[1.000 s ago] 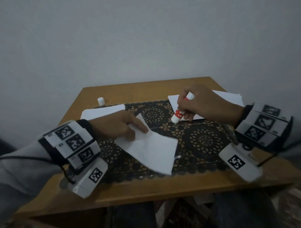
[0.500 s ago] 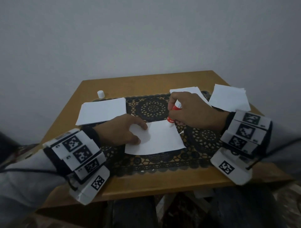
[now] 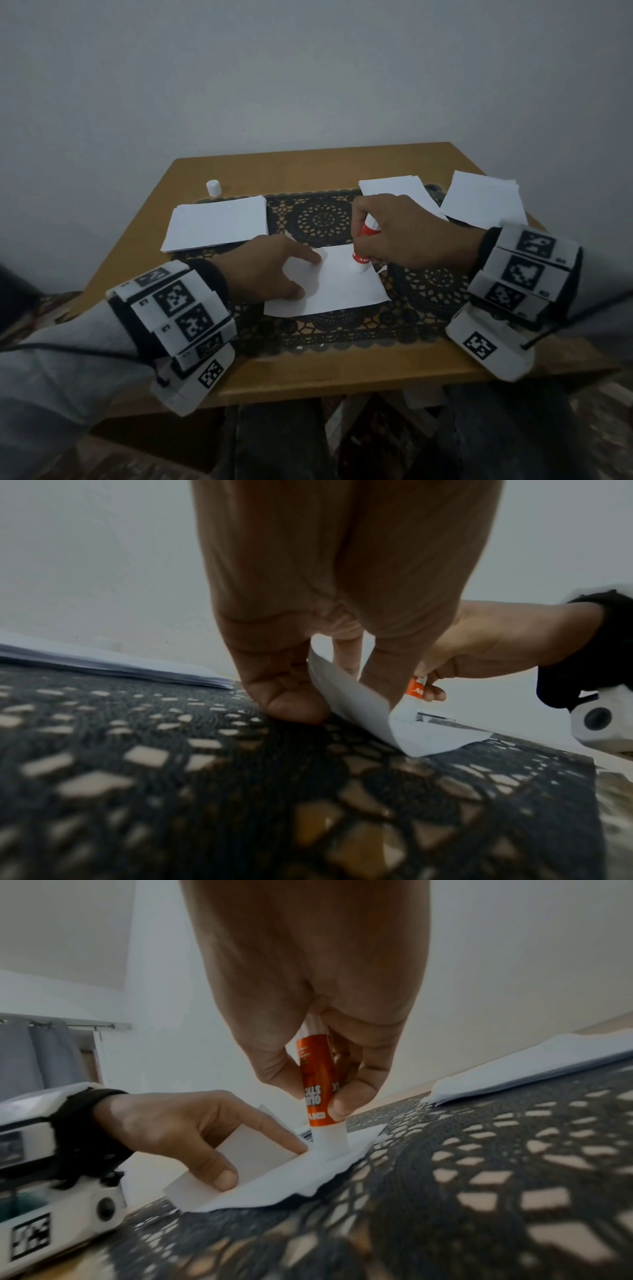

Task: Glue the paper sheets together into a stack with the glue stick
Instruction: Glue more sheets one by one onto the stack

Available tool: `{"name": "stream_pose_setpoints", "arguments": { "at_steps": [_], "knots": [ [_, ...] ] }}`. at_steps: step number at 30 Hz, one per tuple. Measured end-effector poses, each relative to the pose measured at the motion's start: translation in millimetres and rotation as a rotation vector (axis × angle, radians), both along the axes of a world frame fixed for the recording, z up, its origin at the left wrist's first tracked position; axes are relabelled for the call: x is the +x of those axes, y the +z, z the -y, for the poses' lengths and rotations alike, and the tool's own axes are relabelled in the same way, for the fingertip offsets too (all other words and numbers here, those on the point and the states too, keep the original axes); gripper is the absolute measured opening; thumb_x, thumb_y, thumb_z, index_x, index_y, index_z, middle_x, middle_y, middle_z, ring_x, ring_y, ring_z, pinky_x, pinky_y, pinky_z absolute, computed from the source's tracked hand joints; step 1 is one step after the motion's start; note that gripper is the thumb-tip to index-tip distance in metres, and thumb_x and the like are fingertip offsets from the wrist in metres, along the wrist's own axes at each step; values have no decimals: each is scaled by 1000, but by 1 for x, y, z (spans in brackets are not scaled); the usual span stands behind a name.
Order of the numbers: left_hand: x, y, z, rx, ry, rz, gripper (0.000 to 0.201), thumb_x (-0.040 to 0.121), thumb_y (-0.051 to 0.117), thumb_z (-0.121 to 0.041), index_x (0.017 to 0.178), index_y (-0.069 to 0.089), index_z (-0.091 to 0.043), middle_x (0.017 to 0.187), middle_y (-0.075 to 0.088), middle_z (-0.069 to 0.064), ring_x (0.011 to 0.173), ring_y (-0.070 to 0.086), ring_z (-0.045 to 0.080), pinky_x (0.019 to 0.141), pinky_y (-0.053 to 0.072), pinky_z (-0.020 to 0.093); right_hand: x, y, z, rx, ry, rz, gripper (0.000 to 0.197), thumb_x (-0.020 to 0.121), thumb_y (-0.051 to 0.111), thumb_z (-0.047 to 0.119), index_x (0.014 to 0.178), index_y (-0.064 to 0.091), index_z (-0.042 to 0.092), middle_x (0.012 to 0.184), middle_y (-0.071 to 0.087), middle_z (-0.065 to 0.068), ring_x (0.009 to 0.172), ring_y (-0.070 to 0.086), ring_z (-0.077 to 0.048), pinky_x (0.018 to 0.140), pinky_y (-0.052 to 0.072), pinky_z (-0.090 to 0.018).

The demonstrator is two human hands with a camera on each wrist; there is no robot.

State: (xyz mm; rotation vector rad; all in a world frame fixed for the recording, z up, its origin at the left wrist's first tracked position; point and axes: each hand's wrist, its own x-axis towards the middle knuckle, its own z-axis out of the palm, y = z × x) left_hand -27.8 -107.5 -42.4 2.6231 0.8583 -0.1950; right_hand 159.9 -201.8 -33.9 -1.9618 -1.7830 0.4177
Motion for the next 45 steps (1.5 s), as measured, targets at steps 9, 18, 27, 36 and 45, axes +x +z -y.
{"name": "stream_pose_setpoints", "arguments": {
  "at_steps": [9,18,27,36,45],
  "knots": [
    [-2,2,0,27,8,24,55,80,74,-32,131,53,-34,139,48,-8,122,42,13,96,33,22,-9,1,32,-47,38,-13,15,83,70,24,90,58,21,91,60,9,84,57,-15,70,50,-29],
    [-2,4,5,63,33,2,54,80,73,-37,130,52,-39,111,36,-5,104,39,13,89,36,22,17,22,38,-339,146,165,19,82,70,44,93,67,29,90,61,19,82,55,2,64,36,-12],
    [0,4,8,208,23,-71,48,81,68,-45,127,53,-46,139,29,-1,127,21,25,102,24,44,49,52,23,-191,126,12,8,98,49,28,98,54,21,84,72,1,76,67,-6,72,50,-28],
    [2,2,8,166,-16,-38,50,85,66,-37,133,51,-38,124,36,1,116,29,22,100,36,38,70,23,-87,214,-266,-167,27,84,73,31,99,60,12,96,67,-10,82,64,-24,78,53,-39],
    [5,-8,9,165,-102,-10,53,90,58,-22,141,42,-20,126,38,1,118,37,16,102,38,30,90,1,-157,123,-434,28,31,67,82,18,91,63,10,93,67,-7,88,63,-25,68,44,-30]
  ]
}}
